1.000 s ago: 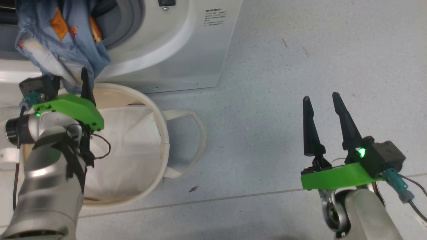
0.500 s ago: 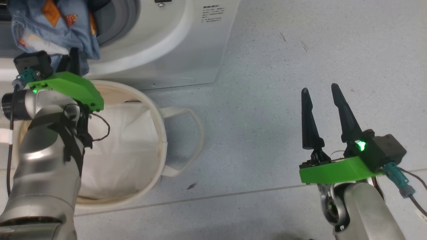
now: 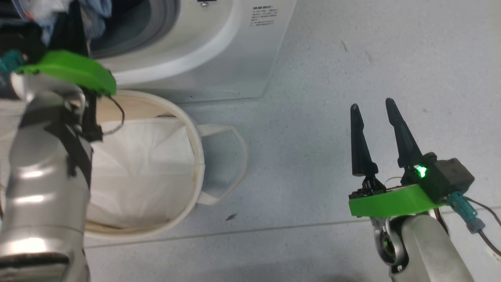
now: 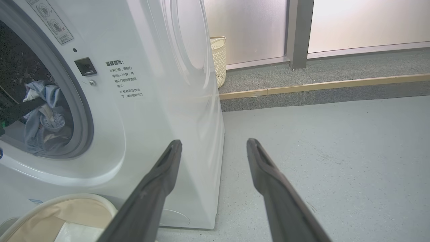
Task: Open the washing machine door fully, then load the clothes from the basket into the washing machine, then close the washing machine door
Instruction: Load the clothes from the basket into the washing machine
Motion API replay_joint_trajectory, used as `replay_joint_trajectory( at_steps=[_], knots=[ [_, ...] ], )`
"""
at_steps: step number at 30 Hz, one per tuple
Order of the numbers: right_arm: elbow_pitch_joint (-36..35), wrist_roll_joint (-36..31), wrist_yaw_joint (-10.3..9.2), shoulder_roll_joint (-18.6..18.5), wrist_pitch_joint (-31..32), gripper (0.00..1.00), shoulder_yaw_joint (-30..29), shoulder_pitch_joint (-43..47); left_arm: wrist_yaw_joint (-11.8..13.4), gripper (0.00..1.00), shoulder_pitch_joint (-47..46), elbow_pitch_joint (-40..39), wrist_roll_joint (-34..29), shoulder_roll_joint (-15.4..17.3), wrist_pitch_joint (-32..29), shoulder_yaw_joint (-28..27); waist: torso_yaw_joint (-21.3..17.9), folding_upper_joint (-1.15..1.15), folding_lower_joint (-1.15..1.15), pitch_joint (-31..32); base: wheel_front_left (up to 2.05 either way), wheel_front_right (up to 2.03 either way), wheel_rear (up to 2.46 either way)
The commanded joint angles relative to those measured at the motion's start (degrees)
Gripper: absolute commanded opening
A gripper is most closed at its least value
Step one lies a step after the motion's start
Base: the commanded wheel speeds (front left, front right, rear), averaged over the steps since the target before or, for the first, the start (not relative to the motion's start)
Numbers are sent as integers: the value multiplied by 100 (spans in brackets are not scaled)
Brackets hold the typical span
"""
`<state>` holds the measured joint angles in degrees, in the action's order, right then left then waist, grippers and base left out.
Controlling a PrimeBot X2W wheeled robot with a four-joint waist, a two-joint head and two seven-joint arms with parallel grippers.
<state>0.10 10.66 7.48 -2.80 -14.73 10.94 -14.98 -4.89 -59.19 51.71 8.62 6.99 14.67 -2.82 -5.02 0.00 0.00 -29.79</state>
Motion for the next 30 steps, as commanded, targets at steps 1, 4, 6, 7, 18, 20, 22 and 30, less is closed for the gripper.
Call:
replay_joint_trajectory(
  at_steps=[1, 4, 6, 7, 18, 20, 22, 30],
  knots=[
    [-227, -17, 1, -8, -27, 100, 161, -14, 91, 0, -297, -274, -119, 315, 33, -96, -24, 0, 0, -100, 0, 0, 0],
    [-257, -41, 1, -8, -27, 100, 154, -51, 216, 0, -687, -399, -328, 499, 33, -41, -80, 0, 0, -282, 0, 0, 0],
    [-284, -40, 1, -8, -27, 100, 161, -94, 312, 0, -985, -493, -477, 666, 33, -7, -141, 0, 0, -429, 0, 0, 0],
    [-305, -29, 1, -8, -27, 100, 170, -119, 358, 0, -1139, -534, -540, 752, 33, 4, -177, 0, 0, -506, 0, 0, 0],
    [-490, 96, 1, -8, -27, 100, 317, -390, 571, 0, -2454, -737, -870, 1322, 33, 116, -600, 0, 0, -1404, 0, 0, 0],
    [-510, 110, 1, -8, -27, 100, 333, -429, 522, 0, -2557, -516, -907, 1360, 33, 195, -646, 0, 0, -1521, 0, 0, 0],
    [-526, 120, 1, -8, -27, 100, 346, -460, 523, 0, -2686, -279, -938, 1391, 33, 252, -680, 0, 0, -1608, 0, 0, 0],
    [-492, 102, 1, -8, -27, 100, 317, -471, 459, 100, -2772, 223, -856, 1276, 33, 353, -614, 0, 0, -1578, 0, 0, 0]
  ],
)
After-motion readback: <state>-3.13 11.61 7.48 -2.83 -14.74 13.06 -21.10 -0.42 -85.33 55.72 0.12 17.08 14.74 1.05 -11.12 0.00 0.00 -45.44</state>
